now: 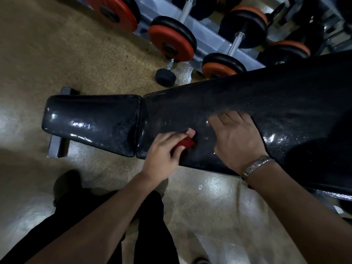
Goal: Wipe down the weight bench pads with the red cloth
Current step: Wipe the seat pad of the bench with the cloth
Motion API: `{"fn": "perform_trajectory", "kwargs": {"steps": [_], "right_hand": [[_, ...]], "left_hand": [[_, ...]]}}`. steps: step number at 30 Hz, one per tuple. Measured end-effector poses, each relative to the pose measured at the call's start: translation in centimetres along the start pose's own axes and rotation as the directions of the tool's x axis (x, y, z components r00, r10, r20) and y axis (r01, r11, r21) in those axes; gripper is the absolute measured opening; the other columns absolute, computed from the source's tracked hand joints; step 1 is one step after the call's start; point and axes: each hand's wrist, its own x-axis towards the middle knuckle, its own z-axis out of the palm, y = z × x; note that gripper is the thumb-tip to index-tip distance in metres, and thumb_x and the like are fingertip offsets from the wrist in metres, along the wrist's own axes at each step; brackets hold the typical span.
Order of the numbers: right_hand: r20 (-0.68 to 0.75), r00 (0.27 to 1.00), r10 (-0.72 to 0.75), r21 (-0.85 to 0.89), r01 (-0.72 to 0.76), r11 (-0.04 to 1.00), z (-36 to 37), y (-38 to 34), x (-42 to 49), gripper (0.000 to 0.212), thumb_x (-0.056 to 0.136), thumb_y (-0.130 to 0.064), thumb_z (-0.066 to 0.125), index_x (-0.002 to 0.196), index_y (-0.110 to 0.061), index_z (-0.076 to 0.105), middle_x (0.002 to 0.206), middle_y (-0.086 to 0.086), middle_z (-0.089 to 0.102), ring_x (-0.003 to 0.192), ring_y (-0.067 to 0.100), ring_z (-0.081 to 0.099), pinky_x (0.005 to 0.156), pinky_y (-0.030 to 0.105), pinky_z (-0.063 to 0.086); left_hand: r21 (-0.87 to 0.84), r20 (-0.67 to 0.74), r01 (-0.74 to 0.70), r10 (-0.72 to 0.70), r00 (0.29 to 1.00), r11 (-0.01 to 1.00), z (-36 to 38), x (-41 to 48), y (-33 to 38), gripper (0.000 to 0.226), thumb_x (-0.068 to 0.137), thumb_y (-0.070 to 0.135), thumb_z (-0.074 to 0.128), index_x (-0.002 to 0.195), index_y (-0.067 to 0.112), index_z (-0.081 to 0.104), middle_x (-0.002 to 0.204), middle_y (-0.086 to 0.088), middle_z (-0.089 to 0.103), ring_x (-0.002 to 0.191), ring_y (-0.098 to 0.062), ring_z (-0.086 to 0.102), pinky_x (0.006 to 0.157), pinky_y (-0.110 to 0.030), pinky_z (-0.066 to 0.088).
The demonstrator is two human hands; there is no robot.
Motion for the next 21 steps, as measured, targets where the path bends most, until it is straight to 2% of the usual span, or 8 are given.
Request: {"fn": "perform_trajectory", "kwargs": {"steps": [2, 4, 8, 11, 14, 17, 21], "right_hand": [[0.033, 0.999, -0.013, -0.023, 0.014, 1.0, 0.1, -0.1, 0.1, 0.044, 0.067, -0.014, 0.047, 0.107, -0.01, 0.067, 0.105, 0.011, 0.069, 0.099, 0.035, 0.06, 0.091, 0.047, 0.045], [0.043, 0.999, -0.015, -0.046, 0.017, 0.999, 0.4, -0.2, 0.1, 0.043, 0.069, -0.016, 0.045, 0.105, -0.011, 0.068, 0.111, 0.01, 0.068, 0.102, 0.035, 0.058, 0.092, 0.048, 0.042], [0.033, 0.999, -0.002, -0.039, 0.004, 0.999, 0.7, -0.7, 0.1, 0.037, 0.08, -0.021, 0.041, 0.104, -0.013, 0.068, 0.112, 0.011, 0.066, 0.103, 0.037, 0.057, 0.093, 0.05, 0.04], [0.036, 0.999, -0.003, -0.014, 0.003, 1.0, 0.6, -0.4, -0.2, 0.04, 0.08, -0.022, 0.039, 0.104, -0.01, 0.068, 0.116, 0.012, 0.067, 0.109, 0.037, 0.059, 0.096, 0.05, 0.042], [0.04, 0.999, -0.012, -0.01, 0.013, 1.0, 0.5, -0.1, -0.3, 0.044, 0.07, -0.016, 0.045, 0.106, -0.01, 0.068, 0.116, 0.011, 0.069, 0.111, 0.035, 0.06, 0.097, 0.048, 0.042], [0.035, 0.999, -0.008, -0.015, 0.008, 1.0, 0.6, -0.3, -0.3, 0.043, 0.07, -0.016, 0.044, 0.106, -0.01, 0.068, 0.117, 0.011, 0.068, 0.112, 0.035, 0.058, 0.098, 0.049, 0.04], [0.031, 0.999, 0.008, 0.014, -0.008, 1.0, 0.9, -0.6, -0.3, 0.043, 0.076, -0.025, 0.038, 0.104, -0.009, 0.066, 0.119, 0.014, 0.067, 0.113, 0.038, 0.057, 0.099, 0.051, 0.04]], "left_hand": [[0.019, -0.058, 0.094, -0.093, 0.994, 0.995, 0.2, 1.4, -0.4, 0.037, 0.088, 0.007, 0.074, 0.124, 0.015, 0.072, 0.119, 0.0, 0.071, 0.108, -0.022, 0.061, 0.1, -0.037, 0.049], [0.005, -0.097, 0.117, -0.116, 0.988, 0.993, 0.8, 2.8, 0.9, 0.037, 0.088, 0.006, 0.071, 0.124, 0.015, 0.072, 0.12, 0.0, 0.071, 0.109, -0.022, 0.061, 0.101, -0.032, 0.048], [-0.044, -0.05, -0.013, 0.011, 0.999, 0.999, 1.8, 0.8, 3.9, 0.037, 0.091, 0.007, 0.068, 0.126, 0.018, 0.07, 0.124, 0.004, 0.066, 0.114, -0.018, 0.055, 0.103, -0.022, 0.042], [0.009, 0.012, -0.093, 0.092, 0.996, 0.996, 1.7, -2.2, 2.1, 0.038, 0.092, 0.007, 0.069, 0.129, 0.013, 0.069, 0.126, -0.002, 0.063, 0.117, -0.022, 0.054, 0.105, -0.028, 0.043], [0.056, -0.046, 0.017, -0.014, 0.999, 0.998, 1.3, -1.6, -0.7, 0.035, 0.093, 0.009, 0.068, 0.128, 0.016, 0.067, 0.123, -0.001, 0.064, 0.111, -0.022, 0.054, 0.099, -0.034, 0.047], [0.02, -0.116, 0.124, -0.121, 0.986, 0.992, 1.9, -0.1, 0.5, 0.036, 0.092, 0.007, 0.066, 0.126, 0.018, 0.068, 0.121, 0.003, 0.064, 0.11, -0.021, 0.053, 0.099, -0.027, 0.044], [-0.029, -0.09, -0.001, -0.002, 0.996, 1.0, 3.3, -2.1, 3.1, 0.036, 0.091, 0.002, 0.067, 0.125, 0.012, 0.069, 0.125, -0.001, 0.063, 0.116, -0.022, 0.052, 0.105, -0.025, 0.042]]}}
